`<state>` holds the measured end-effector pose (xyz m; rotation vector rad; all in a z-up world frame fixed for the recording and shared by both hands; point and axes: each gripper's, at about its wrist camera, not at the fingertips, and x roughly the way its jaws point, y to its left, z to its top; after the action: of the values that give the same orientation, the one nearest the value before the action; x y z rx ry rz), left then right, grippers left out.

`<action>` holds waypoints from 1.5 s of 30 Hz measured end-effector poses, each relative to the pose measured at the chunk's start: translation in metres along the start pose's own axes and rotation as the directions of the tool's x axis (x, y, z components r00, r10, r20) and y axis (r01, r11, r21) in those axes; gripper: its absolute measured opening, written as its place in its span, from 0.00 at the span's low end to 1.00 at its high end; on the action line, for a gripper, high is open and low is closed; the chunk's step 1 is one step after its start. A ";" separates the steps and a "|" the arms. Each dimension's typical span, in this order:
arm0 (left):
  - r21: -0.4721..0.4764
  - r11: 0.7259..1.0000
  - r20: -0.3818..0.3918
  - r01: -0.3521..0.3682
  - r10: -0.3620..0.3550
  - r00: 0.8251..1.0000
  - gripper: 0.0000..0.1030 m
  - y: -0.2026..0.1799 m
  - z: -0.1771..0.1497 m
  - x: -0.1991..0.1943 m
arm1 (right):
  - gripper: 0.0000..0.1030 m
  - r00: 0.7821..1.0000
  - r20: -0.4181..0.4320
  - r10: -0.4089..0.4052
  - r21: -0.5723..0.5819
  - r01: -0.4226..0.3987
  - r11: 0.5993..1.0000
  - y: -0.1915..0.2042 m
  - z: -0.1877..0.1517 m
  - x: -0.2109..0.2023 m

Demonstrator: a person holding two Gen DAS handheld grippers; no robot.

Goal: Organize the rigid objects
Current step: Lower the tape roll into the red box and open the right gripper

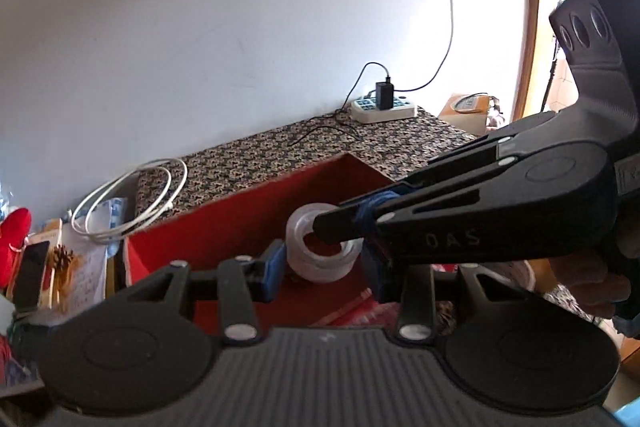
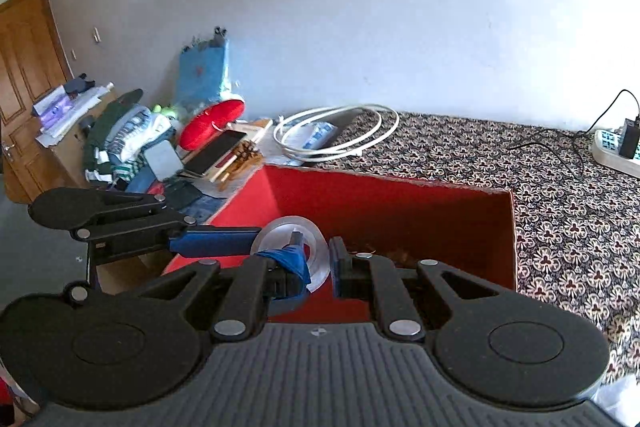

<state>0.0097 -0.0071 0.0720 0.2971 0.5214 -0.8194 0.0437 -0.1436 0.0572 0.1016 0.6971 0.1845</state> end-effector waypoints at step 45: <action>-0.242 0.947 -0.277 -0.212 0.142 0.950 0.44 0.067 -0.036 0.072 | 0.00 0.793 -0.561 0.237 0.120 -0.205 0.971 -0.030 0.008 0.183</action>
<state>0.0892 0.0083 0.0059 0.1962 0.8290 -0.5262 0.1900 -0.1361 -0.0563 0.1834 1.2998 0.4347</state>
